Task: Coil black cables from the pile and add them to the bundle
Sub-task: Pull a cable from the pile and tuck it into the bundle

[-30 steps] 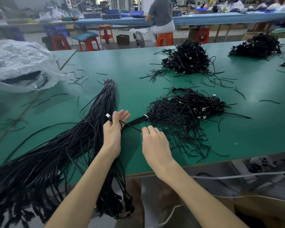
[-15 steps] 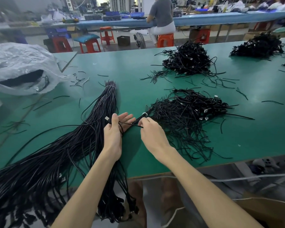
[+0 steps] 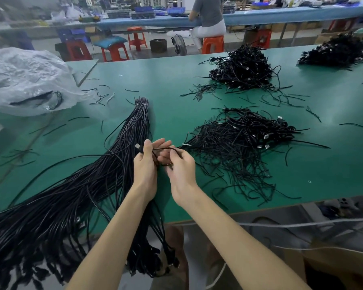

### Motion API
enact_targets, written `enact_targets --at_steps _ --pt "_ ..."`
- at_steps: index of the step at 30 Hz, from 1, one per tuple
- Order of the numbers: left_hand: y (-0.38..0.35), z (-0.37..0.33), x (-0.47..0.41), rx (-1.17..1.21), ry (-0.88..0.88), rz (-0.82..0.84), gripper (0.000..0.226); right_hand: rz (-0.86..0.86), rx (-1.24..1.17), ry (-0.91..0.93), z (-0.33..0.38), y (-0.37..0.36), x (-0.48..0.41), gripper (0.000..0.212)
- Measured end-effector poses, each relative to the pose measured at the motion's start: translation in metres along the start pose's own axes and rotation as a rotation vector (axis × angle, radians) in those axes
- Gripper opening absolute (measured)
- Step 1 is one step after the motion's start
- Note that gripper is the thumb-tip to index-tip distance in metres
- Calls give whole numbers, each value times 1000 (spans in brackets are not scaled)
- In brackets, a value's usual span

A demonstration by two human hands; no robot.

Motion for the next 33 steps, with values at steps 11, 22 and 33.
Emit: enact_targets --at_steps 11,22,33 --pt "-2 -5 4 117 40 -69 49 158 454 69 -1 0 2 22" --pt "-1 1 -2 60 -43 -65 48 213 612 114 61 45 -54 21" --pt "0 1 -3 -53 -62 -60 50 -7 1588 443 59 18 -145 31"
Point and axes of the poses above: each hand's wrist, its own x-axis away from the middle knuckle, its own y-axis out of the back of the hand, z = x × y, the point moved 2 cm from there along -x, towards the middle knuckle, and after that the axes turned 9 degrees about x, right-handed, at the moved point
